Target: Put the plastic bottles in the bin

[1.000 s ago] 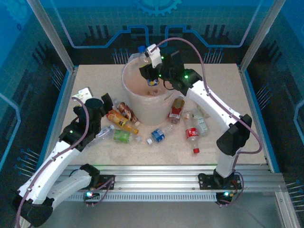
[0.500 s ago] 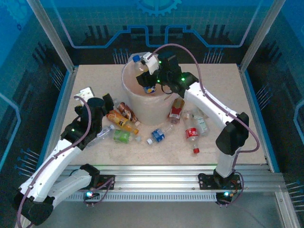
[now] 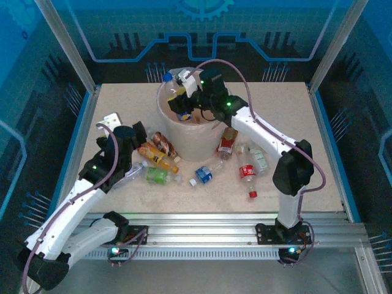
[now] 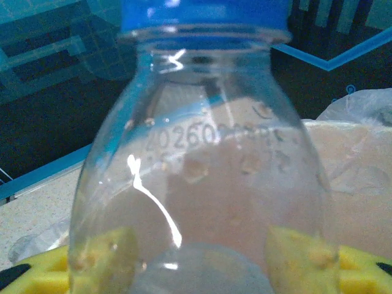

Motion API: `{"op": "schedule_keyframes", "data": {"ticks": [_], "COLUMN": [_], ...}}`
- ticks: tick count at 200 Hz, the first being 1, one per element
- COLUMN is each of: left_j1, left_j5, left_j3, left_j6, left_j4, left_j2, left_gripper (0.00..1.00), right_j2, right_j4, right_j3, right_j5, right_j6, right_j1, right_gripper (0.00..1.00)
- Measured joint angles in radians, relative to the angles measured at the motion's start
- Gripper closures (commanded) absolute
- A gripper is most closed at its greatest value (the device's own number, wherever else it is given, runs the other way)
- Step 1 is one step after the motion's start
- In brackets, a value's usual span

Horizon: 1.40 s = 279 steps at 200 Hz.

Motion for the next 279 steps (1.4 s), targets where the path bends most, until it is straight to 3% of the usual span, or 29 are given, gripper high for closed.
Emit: {"op": "schedule_keyframes", "data": {"ticks": [84, 155, 191, 232, 279], "left_j1": [0.0, 0.0, 0.009, 0.077, 0.221], "left_j5": [0.0, 0.0, 0.01, 0.086, 0.243], "left_j3": [0.0, 0.0, 0.0, 0.004, 0.032], "left_j6": [0.0, -0.001, -0.002, -0.021, 0.0], "left_j4": [-0.012, -0.028, -0.032, -0.069, -0.113], "left_j2": [0.0, 0.0, 0.01, 0.05, 0.107], "left_gripper": [0.01, 0.01, 0.01, 0.01, 0.01], "right_j2": [0.037, 0.037, 0.022, -0.051, -0.166], "right_j4": [0.021, 0.024, -0.003, -0.094, -0.248], "right_j3": [-0.001, -0.001, 0.001, 0.054, 0.154], "right_j5": [-0.018, -0.019, 0.008, 0.082, 0.208], "right_j6": [0.012, 0.012, 0.014, 0.016, 0.074], "right_j1": [-0.001, -0.002, -0.005, -0.013, -0.051], "right_gripper": [0.21, 0.14, 0.0, 0.0, 0.0]}}
